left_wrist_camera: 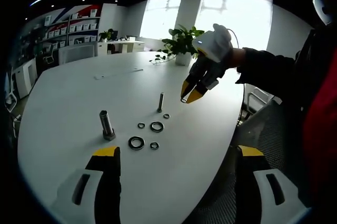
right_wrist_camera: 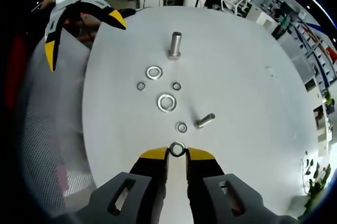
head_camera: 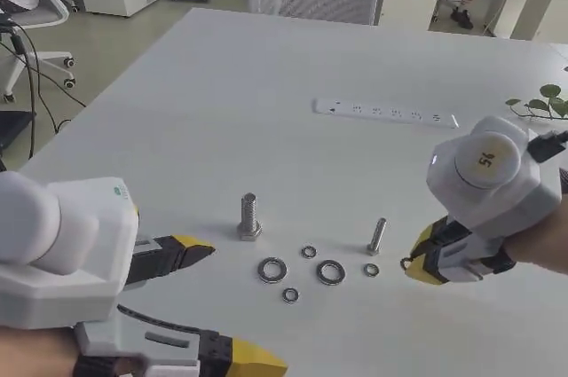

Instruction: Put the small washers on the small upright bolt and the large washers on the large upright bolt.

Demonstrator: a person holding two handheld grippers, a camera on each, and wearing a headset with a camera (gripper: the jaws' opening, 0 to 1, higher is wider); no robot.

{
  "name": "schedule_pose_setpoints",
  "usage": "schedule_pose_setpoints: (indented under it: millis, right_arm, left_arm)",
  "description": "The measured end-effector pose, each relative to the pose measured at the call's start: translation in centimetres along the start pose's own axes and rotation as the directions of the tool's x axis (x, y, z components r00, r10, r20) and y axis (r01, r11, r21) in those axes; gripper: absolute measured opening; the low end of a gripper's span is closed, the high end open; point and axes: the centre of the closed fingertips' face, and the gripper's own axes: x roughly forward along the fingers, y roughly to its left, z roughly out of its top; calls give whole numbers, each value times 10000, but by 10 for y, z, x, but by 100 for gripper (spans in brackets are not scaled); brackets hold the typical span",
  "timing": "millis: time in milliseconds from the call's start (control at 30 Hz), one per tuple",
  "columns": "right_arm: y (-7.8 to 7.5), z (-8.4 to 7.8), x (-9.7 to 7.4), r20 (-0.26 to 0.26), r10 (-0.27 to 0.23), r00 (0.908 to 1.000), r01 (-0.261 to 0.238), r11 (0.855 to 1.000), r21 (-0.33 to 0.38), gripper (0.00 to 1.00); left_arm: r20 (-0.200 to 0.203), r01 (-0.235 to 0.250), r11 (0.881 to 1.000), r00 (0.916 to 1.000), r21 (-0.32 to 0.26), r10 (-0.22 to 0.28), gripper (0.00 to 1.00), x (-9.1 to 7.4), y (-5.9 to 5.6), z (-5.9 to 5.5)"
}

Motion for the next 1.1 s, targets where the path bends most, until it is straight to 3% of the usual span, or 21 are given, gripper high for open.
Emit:
schedule_pose_setpoints:
  millis: [300, 767, 1100]
  right_arm:
    - [-15, 15, -11, 230, -329, 9992, 334, 9993, -187, 14]
    - [-43, 35, -7, 364, -526, 9980, 540, 9978, -395, 14]
    - [-42, 40, 5, 235, -346, 9991, 358, 9979, -533, 14]
  left_arm:
    - [21, -52, 10000, 10000, -10, 52, 90, 0, 0, 0]
    - [-31, -108, 9999, 9999, -92, 108, 89, 0, 2, -1]
    - [-46, -155, 9998, 9999, -153, 154, 89, -1, 5, -2]
